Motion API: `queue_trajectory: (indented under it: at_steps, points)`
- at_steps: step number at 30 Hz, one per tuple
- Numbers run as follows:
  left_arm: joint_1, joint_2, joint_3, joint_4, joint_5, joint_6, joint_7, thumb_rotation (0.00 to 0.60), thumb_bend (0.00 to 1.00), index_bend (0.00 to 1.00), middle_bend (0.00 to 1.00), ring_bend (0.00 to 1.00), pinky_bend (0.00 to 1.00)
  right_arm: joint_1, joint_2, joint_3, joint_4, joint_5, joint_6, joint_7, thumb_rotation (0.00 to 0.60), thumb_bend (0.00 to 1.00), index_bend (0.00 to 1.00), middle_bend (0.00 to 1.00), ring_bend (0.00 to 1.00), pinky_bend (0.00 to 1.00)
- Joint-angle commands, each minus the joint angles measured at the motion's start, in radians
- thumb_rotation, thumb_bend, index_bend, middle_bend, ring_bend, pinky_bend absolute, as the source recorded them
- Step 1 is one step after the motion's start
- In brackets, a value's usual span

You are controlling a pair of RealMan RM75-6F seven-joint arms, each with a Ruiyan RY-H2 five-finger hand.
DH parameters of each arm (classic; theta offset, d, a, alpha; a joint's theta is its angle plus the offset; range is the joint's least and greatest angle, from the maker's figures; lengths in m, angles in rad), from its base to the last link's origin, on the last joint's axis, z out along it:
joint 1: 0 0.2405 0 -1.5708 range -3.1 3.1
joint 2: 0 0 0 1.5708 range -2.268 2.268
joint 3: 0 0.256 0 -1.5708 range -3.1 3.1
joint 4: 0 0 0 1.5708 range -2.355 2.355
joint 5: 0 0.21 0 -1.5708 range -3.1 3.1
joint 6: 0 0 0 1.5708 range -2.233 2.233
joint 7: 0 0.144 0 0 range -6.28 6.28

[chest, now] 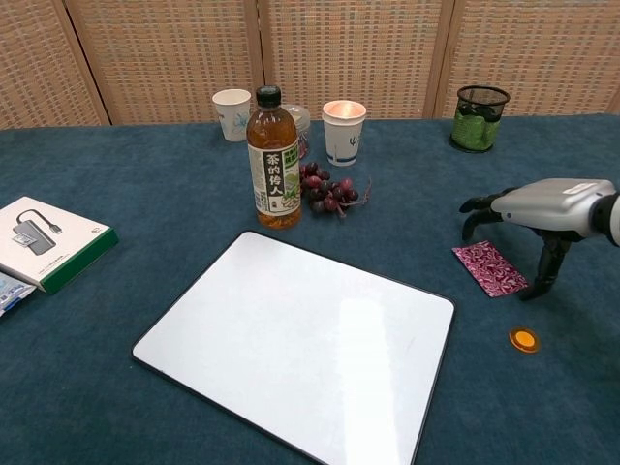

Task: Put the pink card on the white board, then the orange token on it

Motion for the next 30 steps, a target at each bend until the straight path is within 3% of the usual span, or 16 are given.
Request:
queue_trajectory:
  at_steps: [1,7,10,20,30]
  points:
    - [0.000,0.000,0.000,0.000,-0.001,-0.001,-0.001,0.600,0.00,0.00,0.00,0.00,0.00,0.003,-0.005,-0.004,0.005,0.006,-0.001,-0.004,0.600,0.00,0.23,0.00,0.00,0.00]
    - [-0.001,0.002,0.001,0.000,0.000,-0.003,-0.006,0.600,0.00,0.00,0.00,0.00,0.00,0.007,-0.017,-0.011,0.020,0.019,0.006,-0.008,0.600,0.05,0.41,0.00,0.00,0.00]
    - [-0.001,0.002,0.001,0.000,0.000,-0.003,-0.008,0.600,0.00,0.00,0.00,0.00,0.00,0.007,-0.018,-0.013,0.020,0.021,0.007,-0.002,0.600,0.05,0.45,0.00,0.00,0.00]
    - [0.000,0.006,0.003,-0.002,0.004,-0.002,-0.014,0.600,0.00,0.00,0.00,0.00,0.00,0.005,0.025,-0.002,-0.041,0.021,0.027,0.026,0.600,0.06,0.45,0.00,0.00,0.00]
    - [0.004,0.016,0.009,-0.007,0.023,0.005,-0.038,0.600,0.00,0.00,0.00,0.00,0.00,0.006,0.137,0.008,-0.232,0.037,0.066,-0.002,0.600,0.06,0.45,0.00,0.00,0.00]
